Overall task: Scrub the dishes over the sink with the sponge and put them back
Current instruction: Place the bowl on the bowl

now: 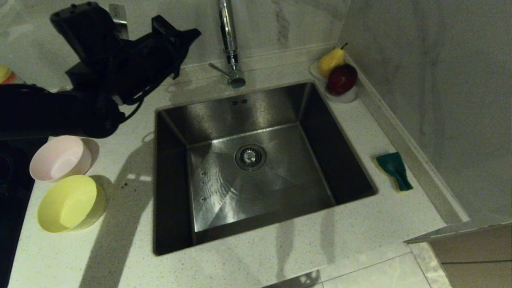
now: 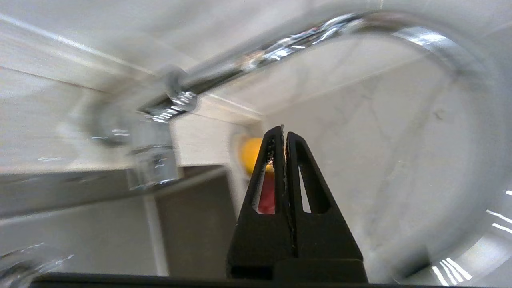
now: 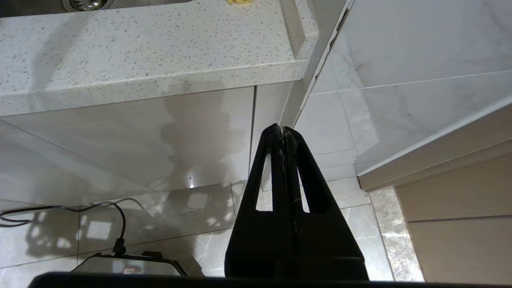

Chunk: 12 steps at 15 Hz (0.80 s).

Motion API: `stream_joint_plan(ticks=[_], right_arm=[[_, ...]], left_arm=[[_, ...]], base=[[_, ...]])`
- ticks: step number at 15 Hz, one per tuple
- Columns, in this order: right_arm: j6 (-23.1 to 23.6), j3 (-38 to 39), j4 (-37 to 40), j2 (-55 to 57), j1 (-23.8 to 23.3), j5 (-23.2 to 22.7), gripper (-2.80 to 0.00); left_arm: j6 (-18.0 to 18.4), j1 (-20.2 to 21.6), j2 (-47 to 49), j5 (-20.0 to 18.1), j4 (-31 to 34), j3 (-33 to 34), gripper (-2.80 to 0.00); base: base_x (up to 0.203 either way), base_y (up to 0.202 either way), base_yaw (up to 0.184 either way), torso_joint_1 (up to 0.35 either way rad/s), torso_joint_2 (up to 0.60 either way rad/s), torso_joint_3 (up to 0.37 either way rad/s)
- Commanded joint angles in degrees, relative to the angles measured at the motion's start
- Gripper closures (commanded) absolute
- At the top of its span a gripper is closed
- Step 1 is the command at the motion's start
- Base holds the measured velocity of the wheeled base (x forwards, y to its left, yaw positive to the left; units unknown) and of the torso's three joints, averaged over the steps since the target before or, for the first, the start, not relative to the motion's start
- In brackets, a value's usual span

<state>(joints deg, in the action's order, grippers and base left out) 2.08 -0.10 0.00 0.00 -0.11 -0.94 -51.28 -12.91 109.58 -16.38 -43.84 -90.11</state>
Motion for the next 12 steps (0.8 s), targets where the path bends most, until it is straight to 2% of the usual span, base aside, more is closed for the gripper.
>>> stream_joint_plan(ticks=[1,3,4,5,7,8,9,10,12], right_arm=[[0.02,0.01,0.00,0.09,0.02,-0.03,0.00],[0.02,0.01,0.00,0.09,0.02,-0.03,0.00],[0.02,0.01,0.00,0.09,0.02,-0.03,0.00],[0.02,0.01,0.00,0.09,0.02,-0.03,0.00],[0.02,0.01,0.00,0.09,0.02,-0.03,0.00],[0.02,0.01,0.00,0.09,0.02,-0.03,0.00],[0.02,0.01,0.00,0.09,0.02,-0.03,0.00],[0.02,0.01,0.00,0.09,0.02,-0.03,0.00],[0.02,0.01,0.00,0.09,0.02,-0.03,0.00]], left_arm=[[6.44,0.29,-15.41,0.52,6.50,8.00,0.00],[18.45,1.58,-25.32,4.24,15.97,14.91,0.00],[24.92,2.46,-29.59,8.66,20.37,19.83,0.00],[29.90,3.21,-33.03,15.32,23.94,24.32,0.00],[35.06,3.88,-36.92,33.68,27.57,30.72,0.00],[36.86,4.01,-38.94,41.63,28.39,33.64,0.00],[39.17,4.10,-42.59,46.14,28.88,37.27,0.00],[41.51,4.44,-46.26,47.94,29.38,39.96,0.00],[43.88,6.56,-51.92,51.22,31.49,43.50,0.00]], base=[[0.000,0.000,0.000,0.000,0.00,0.000],[0.000,0.000,0.000,0.000,0.00,0.000],[0.000,0.000,0.000,0.000,0.00,0.000],[0.000,0.000,0.000,0.000,0.00,0.000],[0.000,0.000,0.000,0.000,0.00,0.000],[0.000,0.000,0.000,0.000,0.00,0.000],[0.000,0.000,0.000,0.000,0.00,0.000],[0.000,0.000,0.000,0.000,0.00,0.000],[0.000,0.000,0.000,0.000,0.00,0.000]])
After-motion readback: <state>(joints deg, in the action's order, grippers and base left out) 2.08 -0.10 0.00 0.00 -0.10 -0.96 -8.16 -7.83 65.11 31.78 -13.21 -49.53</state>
